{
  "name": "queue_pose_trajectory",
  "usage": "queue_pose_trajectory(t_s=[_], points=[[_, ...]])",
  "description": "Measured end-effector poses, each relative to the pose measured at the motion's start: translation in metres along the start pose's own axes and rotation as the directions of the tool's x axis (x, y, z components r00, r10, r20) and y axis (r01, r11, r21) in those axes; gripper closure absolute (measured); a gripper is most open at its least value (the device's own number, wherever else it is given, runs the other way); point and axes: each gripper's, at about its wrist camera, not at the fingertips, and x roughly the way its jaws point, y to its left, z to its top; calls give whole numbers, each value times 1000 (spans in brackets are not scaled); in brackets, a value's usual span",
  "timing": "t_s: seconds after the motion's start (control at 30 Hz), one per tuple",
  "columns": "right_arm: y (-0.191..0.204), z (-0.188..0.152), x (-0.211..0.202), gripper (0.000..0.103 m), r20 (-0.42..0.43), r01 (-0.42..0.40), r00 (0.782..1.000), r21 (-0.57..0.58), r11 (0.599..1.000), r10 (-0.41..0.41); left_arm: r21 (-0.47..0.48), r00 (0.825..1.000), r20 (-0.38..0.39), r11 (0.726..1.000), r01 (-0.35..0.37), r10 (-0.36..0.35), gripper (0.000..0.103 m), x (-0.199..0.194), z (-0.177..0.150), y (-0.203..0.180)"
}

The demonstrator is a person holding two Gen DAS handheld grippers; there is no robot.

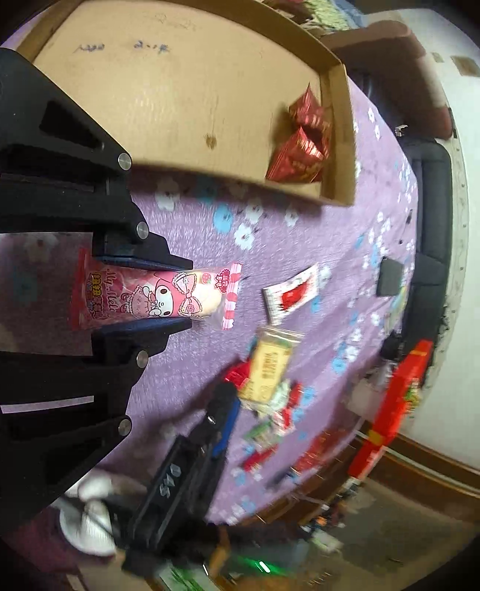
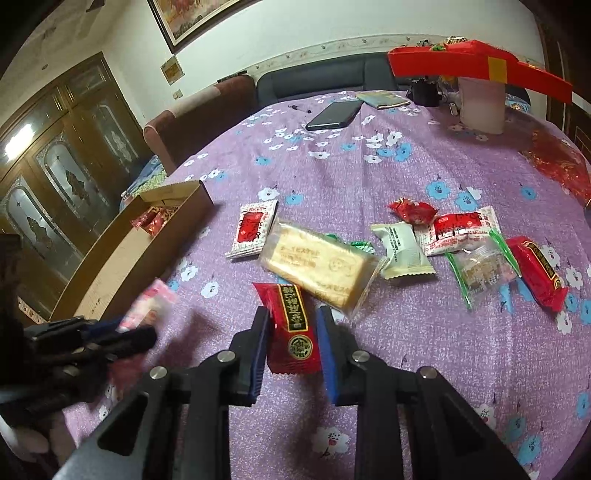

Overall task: Organize snacks
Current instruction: 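Drop the pink bar and red-black packet into the tray with both grippers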

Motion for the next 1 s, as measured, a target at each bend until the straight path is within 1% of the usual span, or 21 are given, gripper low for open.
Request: queue_pose_trajectory(t_s=[0.13, 0.23, 0.33, 0.43, 0.57, 0.7, 0.87, 1.0], points=[[-2, -1, -3, 76, 6, -9, 1000, 30, 1000, 8, -52, 998, 52, 998, 46, -43, 80, -33, 6, 23], [-3, 0, -10, 76, 8, -54, 999, 80, 995, 54, -105, 995, 83, 993, 58, -49, 80, -55, 15, 54], [7, 7, -20, 76, 21, -106, 994, 99, 989, 105, -149, 995, 101, 988, 39, -24, 80, -68, 23, 83], [30, 21, -25, 76, 18, -162, 987, 81, 983, 161, -175, 994, 110, 985, -2, 22, 80, -75, 30, 110], [70, 41, -19, 76, -9, -212, 977, 39, 977, 213, -227, 996, 81, 974, -17, 37, 80, -65, 42, 145], [111, 54, 3, 76, -61, -244, 968, -1, 970, 243, -242, 997, 53, 969, -50, 64, 80, -49, 53, 165], [152, 61, 52, 76, -146, -249, 959, -19, 968, 244, -258, 997, 18, 964, -68, 76, 80, -25, 69, 186], [169, 63, 88, 76, -193, -233, 956, -32, 972, 222, -259, 996, 7, 962, -86, 91, 80, -13, 79, 195]])
